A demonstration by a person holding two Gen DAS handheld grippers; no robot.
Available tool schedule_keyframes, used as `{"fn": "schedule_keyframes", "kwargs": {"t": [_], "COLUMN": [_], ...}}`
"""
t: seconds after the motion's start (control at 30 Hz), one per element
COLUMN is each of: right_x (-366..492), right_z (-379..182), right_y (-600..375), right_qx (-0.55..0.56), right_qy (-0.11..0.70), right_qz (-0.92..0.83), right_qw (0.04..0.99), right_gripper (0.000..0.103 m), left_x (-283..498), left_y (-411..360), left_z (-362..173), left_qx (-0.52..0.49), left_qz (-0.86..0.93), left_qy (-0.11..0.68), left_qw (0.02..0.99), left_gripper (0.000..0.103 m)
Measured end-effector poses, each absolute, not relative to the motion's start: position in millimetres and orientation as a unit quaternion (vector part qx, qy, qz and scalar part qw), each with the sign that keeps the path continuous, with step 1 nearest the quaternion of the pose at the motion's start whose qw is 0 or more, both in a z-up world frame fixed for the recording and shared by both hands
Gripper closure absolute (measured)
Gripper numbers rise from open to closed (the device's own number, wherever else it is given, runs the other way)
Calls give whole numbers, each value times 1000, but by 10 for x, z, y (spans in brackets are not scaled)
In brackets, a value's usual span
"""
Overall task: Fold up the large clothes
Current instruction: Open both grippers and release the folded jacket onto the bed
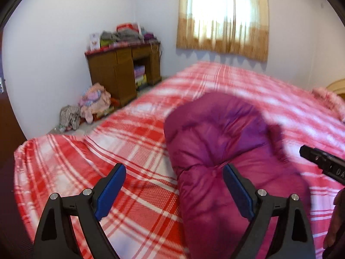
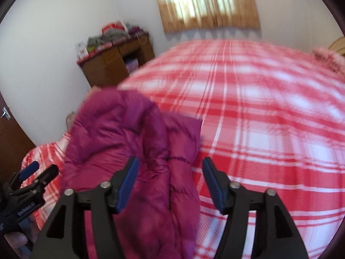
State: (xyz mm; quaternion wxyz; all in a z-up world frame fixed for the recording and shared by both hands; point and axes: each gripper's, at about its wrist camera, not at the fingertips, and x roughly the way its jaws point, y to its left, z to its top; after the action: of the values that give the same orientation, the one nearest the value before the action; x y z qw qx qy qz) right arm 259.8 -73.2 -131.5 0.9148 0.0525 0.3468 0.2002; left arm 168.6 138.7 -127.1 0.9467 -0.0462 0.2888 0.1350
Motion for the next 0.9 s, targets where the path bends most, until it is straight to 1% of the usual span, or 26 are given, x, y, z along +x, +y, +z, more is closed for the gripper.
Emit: {"fn": "schedule_keyframes", "kwargs": {"t": [0.07,0.2,0.33,0.57,0.9], "right_x": [2345,1912,1686,1534,1505], "right_z": [-1059,-691,-515,-400,-441], "right_y": [-807,-903,-877,-810,-801], "right_qx": [39,35,29,21,19], "right_qy": [322,274,252,237,240], "right_qz": [194,195,204,209,214], "right_qw": [926,941,945,949,947], "right_gripper": [36,28,28,28,28], "left_x": [1458,1088,870,761,781], "left_y": [1352,1275,1238,1231,1245], "left_z": [-1042,-684,-508,-385,-419], "left_qx": [-48,-46,-40,-45,-44], "left_qz": [130,123,121,118,123], "left_qy": [266,229,211,195,197], "left_qw": [954,964,969,973,972], "left_gripper": [11,11,11,11,11]}}
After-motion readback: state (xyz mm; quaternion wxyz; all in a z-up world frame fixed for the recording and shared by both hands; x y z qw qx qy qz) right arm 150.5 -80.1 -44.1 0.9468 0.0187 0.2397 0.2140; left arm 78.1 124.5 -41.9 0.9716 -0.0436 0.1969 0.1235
